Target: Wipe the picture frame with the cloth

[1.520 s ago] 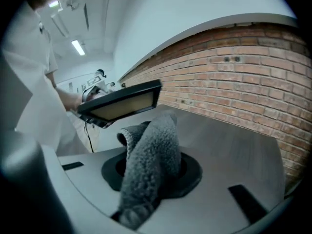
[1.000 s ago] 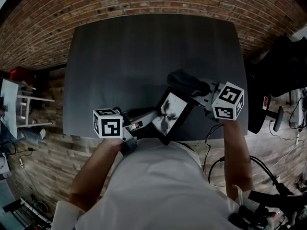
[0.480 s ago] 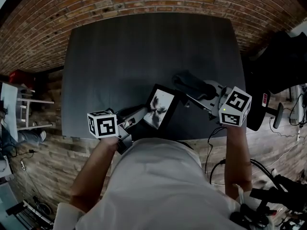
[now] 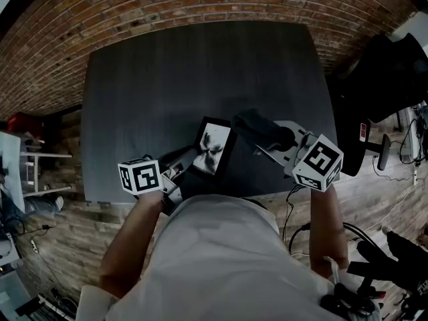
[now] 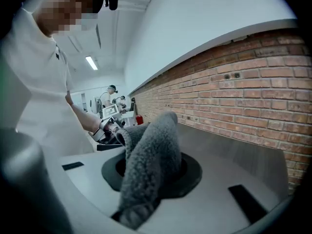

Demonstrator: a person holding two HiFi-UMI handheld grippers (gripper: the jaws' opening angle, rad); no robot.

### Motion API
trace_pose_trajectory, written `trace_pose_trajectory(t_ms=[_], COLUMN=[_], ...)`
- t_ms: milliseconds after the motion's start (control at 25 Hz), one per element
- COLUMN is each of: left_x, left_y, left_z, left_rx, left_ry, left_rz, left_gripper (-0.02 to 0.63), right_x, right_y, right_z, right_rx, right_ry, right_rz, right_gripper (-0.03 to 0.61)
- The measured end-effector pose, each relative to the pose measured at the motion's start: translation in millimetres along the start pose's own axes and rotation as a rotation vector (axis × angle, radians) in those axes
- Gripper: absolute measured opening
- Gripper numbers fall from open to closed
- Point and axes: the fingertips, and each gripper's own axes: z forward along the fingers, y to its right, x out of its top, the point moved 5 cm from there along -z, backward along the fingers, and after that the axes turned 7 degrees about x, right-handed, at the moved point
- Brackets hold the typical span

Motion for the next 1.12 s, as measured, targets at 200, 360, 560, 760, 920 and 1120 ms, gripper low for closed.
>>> trace_pose_trajectory(t_ms=[200, 360, 560, 760, 920, 1120], left_x=[7.3, 12.4, 14.9, 16.0, 12.1, 10.6], left_y=[0.0, -6.3, -16.2, -16.0, -15.3, -26.4], left_z=[0.7, -3.1, -14.3, -25.6, -34.3, -50.0], left_rx=[0.017, 0.044, 0.099, 0.129, 0.133, 0.182], left_ry=[0.022, 0.050, 0.083, 0.082, 0.075, 0.102], left_rz=[-0.003, -0.013, 0.024, 0.108, 0.163, 0.207], left_gripper=[0.077, 0.077, 0.077, 0.075, 0.076, 0.077], right_x=[-6.7, -13.7, -14.2, 7.7, 19.4, 12.4], right_y=[-32.5, -66.5, -94.3, -63.2, -29.6, -47.5], right_z=[18.5, 34.2, 50.0, 47.8, 50.1, 77.8], right_rx=[0.056, 0.123, 0.160, -0.013, -0.156, -0.126], right_ry=[-0.025, -0.059, -0.123, -0.188, -0.222, -0.316], right_rz=[-0.007, -0.015, -0.053, -0.121, -0.141, -0.151], right_gripper=[0.080, 0.080, 0.080, 0.080, 0.080, 0.080])
